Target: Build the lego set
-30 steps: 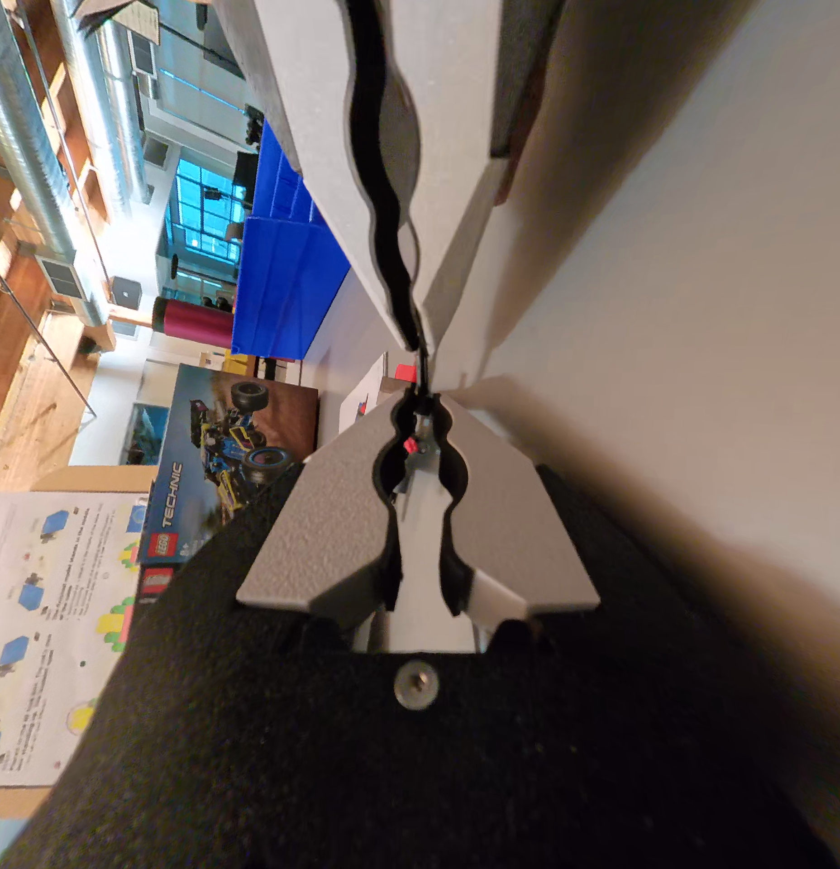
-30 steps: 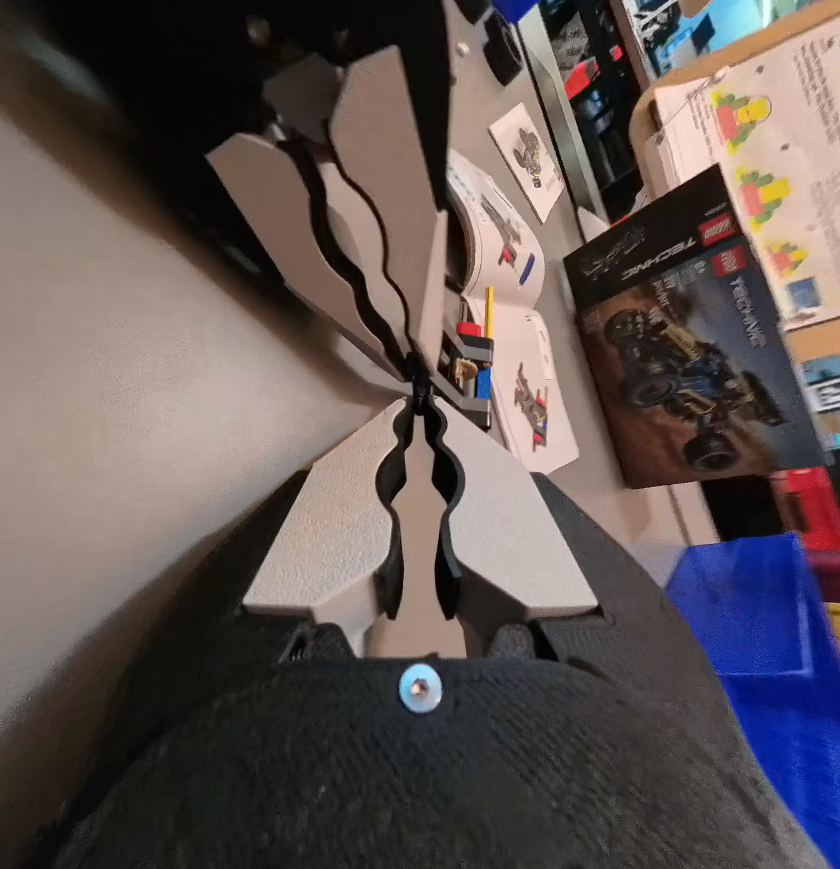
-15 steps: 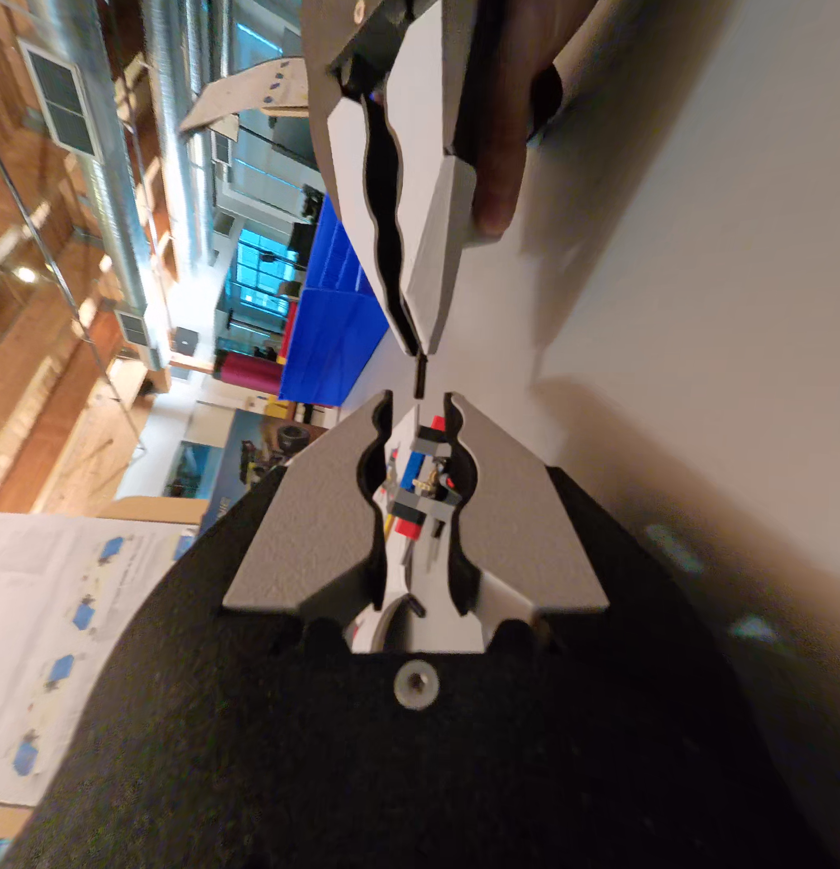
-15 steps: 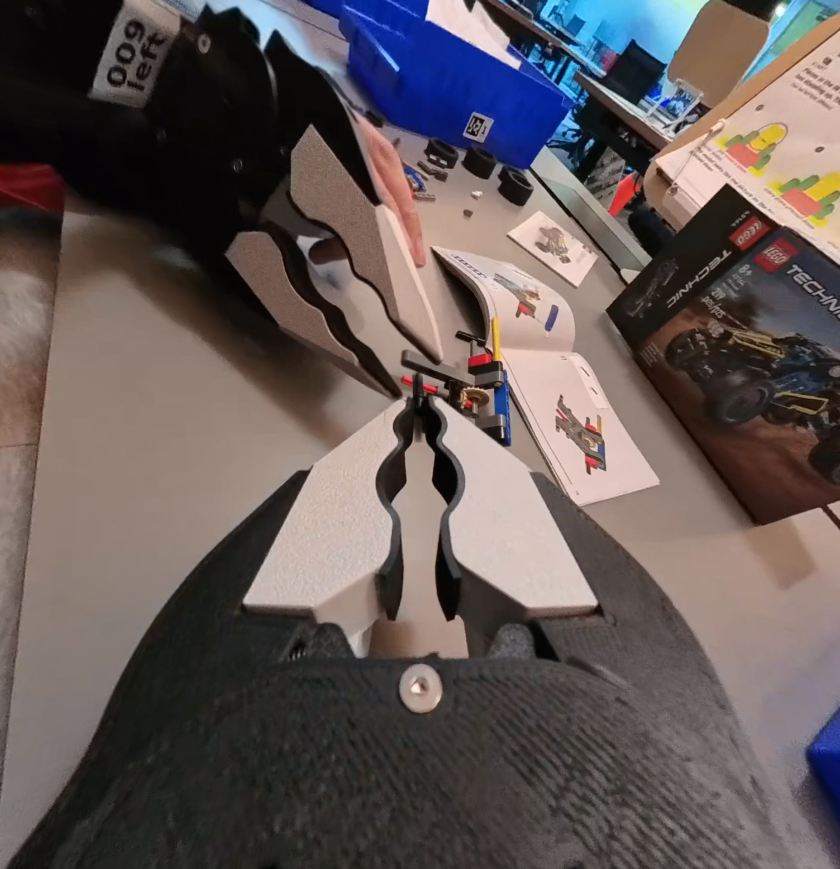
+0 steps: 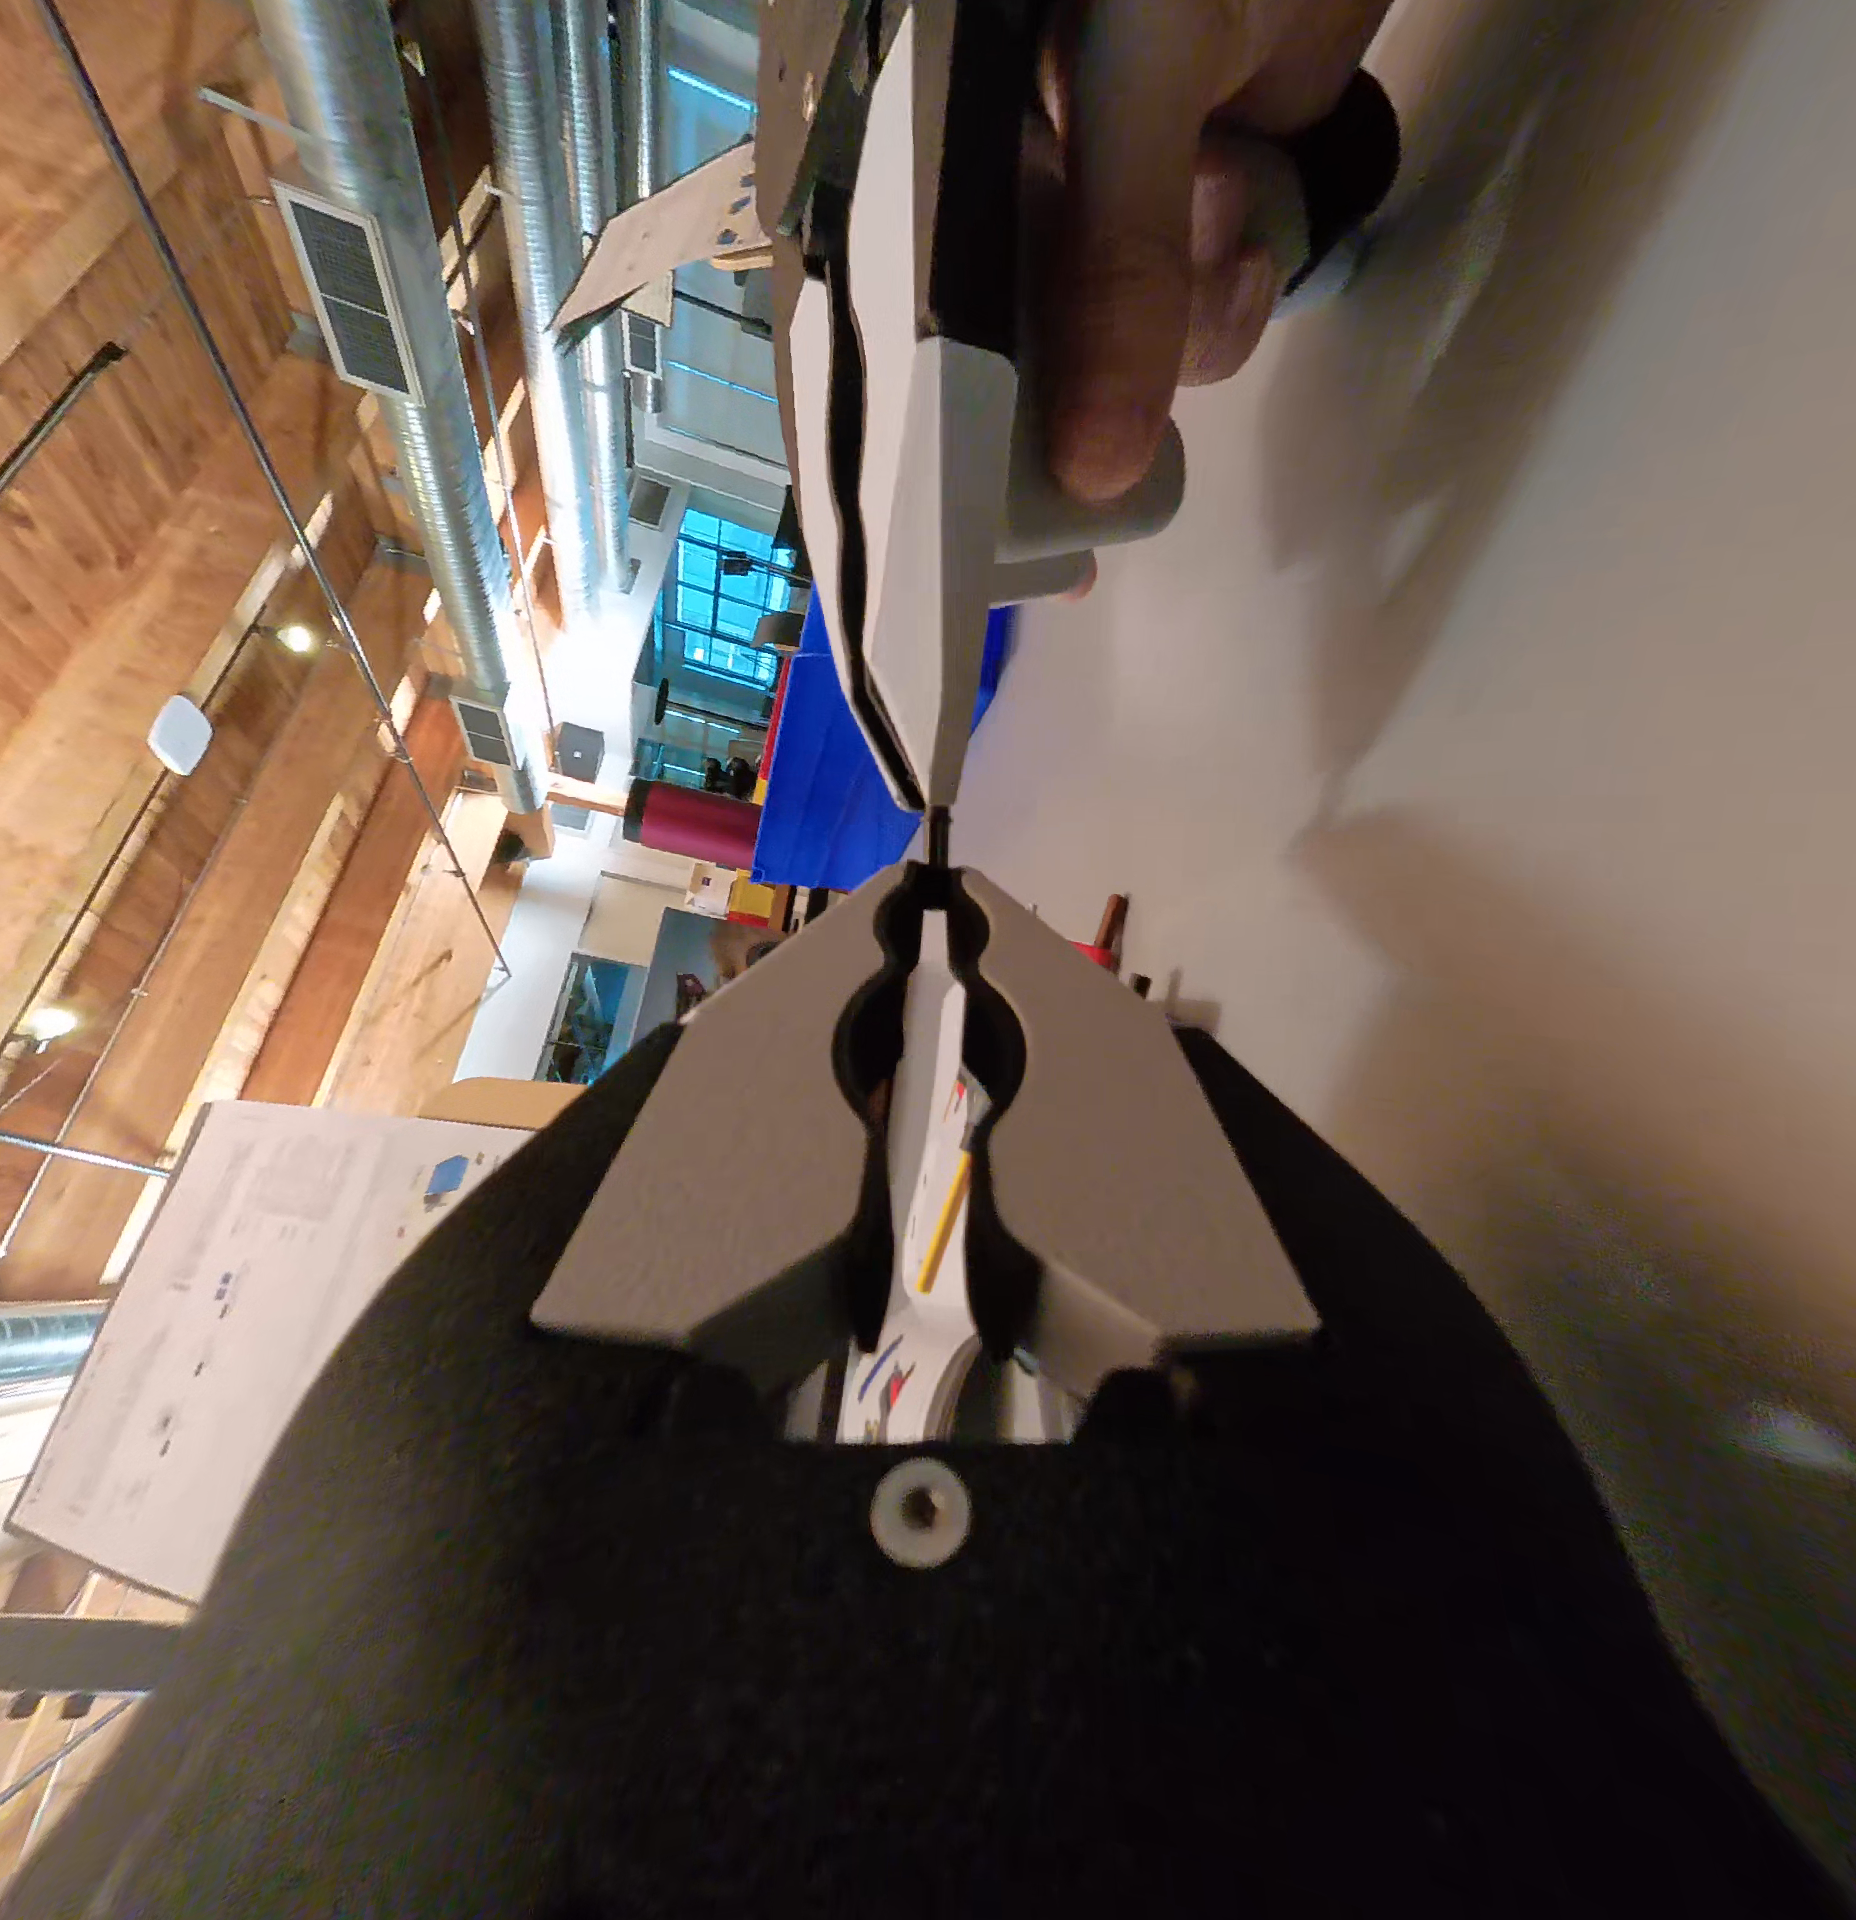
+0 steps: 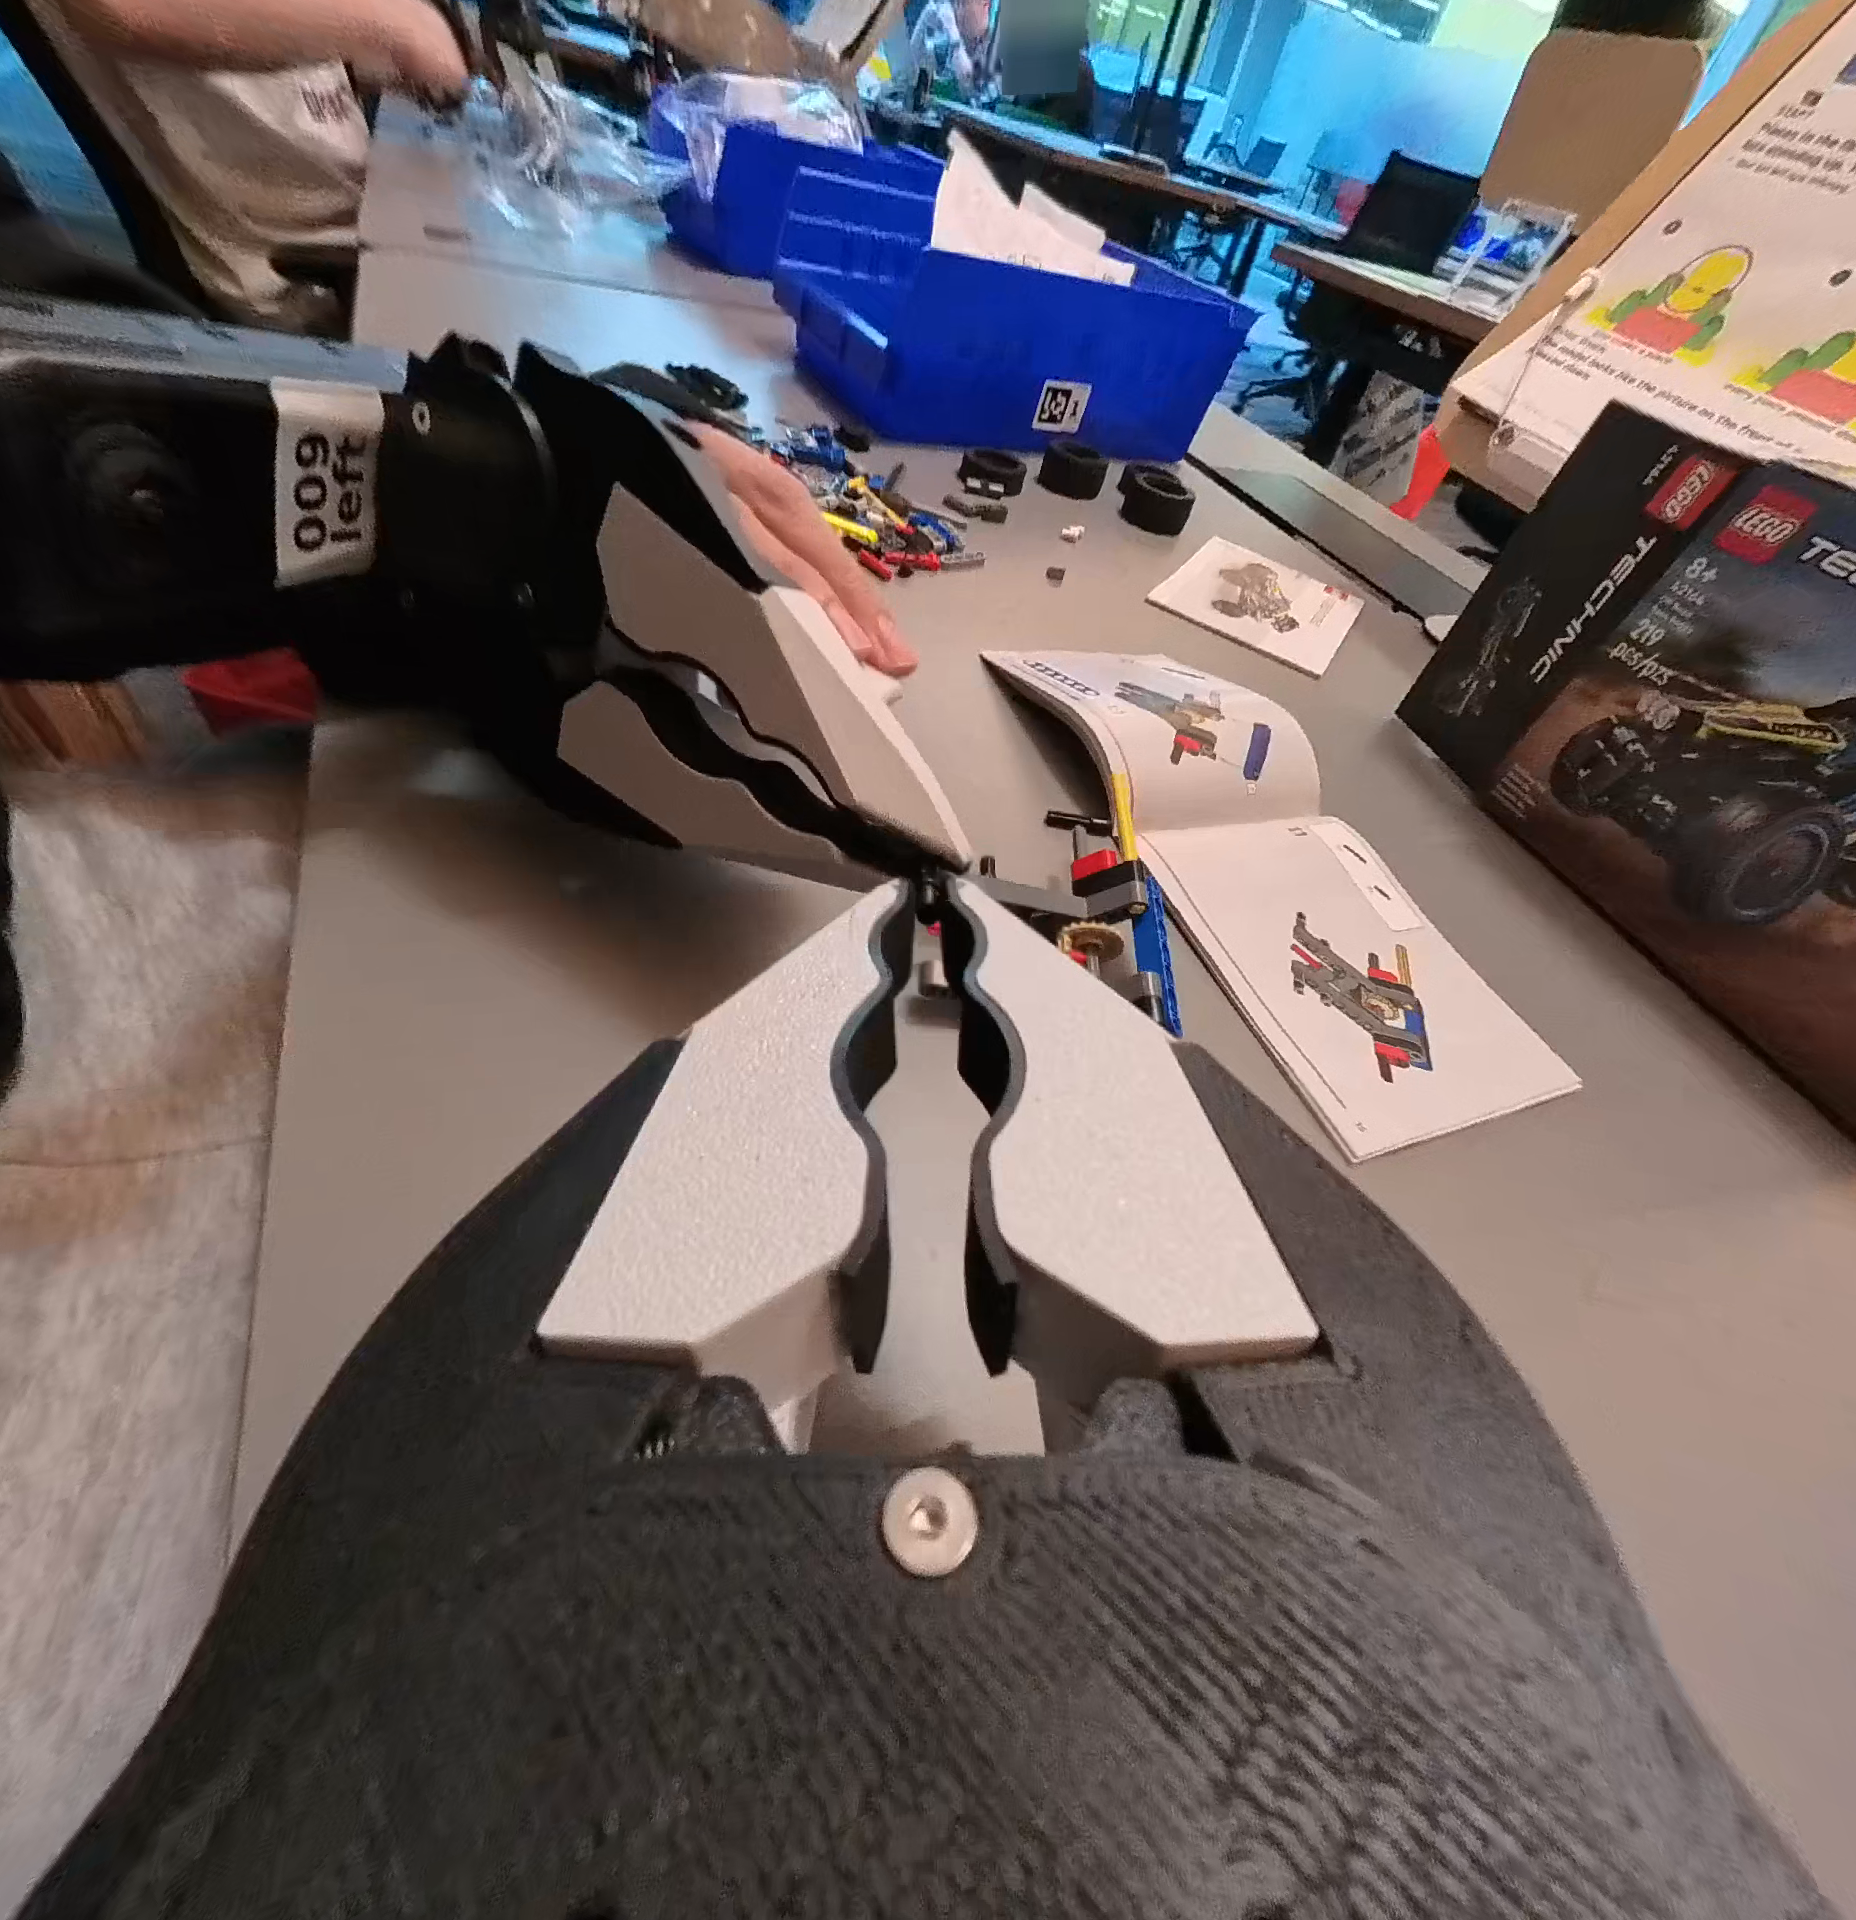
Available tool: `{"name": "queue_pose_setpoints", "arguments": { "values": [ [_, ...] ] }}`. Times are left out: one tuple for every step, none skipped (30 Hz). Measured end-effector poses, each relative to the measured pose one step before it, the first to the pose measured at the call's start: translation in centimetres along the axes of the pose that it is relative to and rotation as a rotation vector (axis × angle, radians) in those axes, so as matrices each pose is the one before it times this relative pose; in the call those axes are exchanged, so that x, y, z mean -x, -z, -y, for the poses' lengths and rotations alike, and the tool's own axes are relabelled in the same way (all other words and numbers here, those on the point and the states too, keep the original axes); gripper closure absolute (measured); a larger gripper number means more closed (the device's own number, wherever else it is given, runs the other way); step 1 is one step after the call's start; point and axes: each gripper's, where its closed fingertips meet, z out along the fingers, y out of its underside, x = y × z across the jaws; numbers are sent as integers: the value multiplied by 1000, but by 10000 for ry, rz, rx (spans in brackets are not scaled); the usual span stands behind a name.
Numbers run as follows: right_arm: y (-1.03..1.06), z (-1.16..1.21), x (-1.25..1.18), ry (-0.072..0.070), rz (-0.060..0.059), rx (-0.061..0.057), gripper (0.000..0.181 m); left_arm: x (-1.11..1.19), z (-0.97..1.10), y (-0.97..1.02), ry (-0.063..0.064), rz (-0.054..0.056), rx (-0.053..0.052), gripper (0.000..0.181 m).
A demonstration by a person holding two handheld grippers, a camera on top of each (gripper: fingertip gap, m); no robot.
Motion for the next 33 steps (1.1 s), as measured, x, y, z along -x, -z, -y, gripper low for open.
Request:
{"name": "queue_pose_setpoints", "arguments": {
  "values": [
    [10,80,-19,-117,26,-47,179,31,31,74,-56,50,-5,181],
    [-36,10,-15,-61,-14,2,179,21,-21,42,-74,40,15,181],
    [-19,81,1,-63,-2,-43,179,30,7,21,-50,29,1,181],
    [-29,33,23,-50,18,-18,179,34,15,17,-7,24,-3,181],
    [-18,69,26,-54,26,-34,177,48,-22,17,-1,24,5,181],
    [-29,20,17,-13,6,-10,176,25,-9,27,2,13,-17,181],
    [-52,-86,-60,-2,-40,63,175,36,45,53,19,23,-34,180],
    [-75,-95,59,28,25,74,173,57,19,36,22,27,-4,180],
    [-73,-89,147,51,69,75,173,18,-31,-30,2,-1,31,181],
    [-58,-71,-68,32,-76,55,174,-2,13,3,-22,-1,4,181],
    [-27,-38,-32,24,-45,28,176,10,92,77,-9,13,-45,180],
    [29,65,-54,19,-38,-50,178,40,88,43,32,17,-40,180],
    [24,52,-17,7,-14,-38,178,65,-4,2,41,11,-7,180],
    [-17,-18,-33,0,-25,10,178,38,-91,-8,25,-8,10,180],
    [-14,-34,-19,-2,-10,22,178,-27,-79,28,0,-4,8,180],
    [4,43,6,-24,17,-24,178,7,-16,46,-9,32,-13,180],
    [25,89,-4,-55,21,-64,178,48,48,28,34,35,-20,180],
    [14,42,-8,-80,14,-24,178,42,21,3,72,9,-7,180],
    [-13,35,-3,-113,30,-16,178,49,7,10,31,13,-7,180],
    [-15,50,-8,-132,34,-22,178,56,-5,22,-18,29,-6,180],
    [-25,25,-17,-169,17,-8,178,45,-23,11,-2,21,9,180],
    [-26,29,-17,-188,21,-1,178,24,-22,-2,44,5,4,180],
    [2,52,13,-243,56,-27,178,46,-11,8,50,15,-8,180],
    [-7,76,-15,-252,48,-41,178,68,2,11,13,34,2,180],
    [-6,40,-32,-177,36,-23,178,24,-15,-7,-4,24,15,180],
    [2,-10,-8,-109,36,5,178,5,-3,-16,3,2,14,180],
    [27,42,14,-81,43,-32,178,7,17,2,14,8,-4,180],
    [37,108,-9,-50,1,-78,178,22,2,-4,26,6,0,180],
    [32,83,-55,-16,-44,-64,178,-7,-28,-15,15,-6,17,180],
    [-11,-17,18,13,4,16,178,-15,2,4,-11,-1,0,180],
    [2,13,3,17,-2,-11,178,9,3,5,-3,4,-5,180],
    [-30,-23,-37,8,-29,16,178,-8,-30,-20,13,-7,22,180],
    [-40,-49,-40,27,-32,39,178,-31,-57,-14,-9,-8,32,180]
  ]
}}
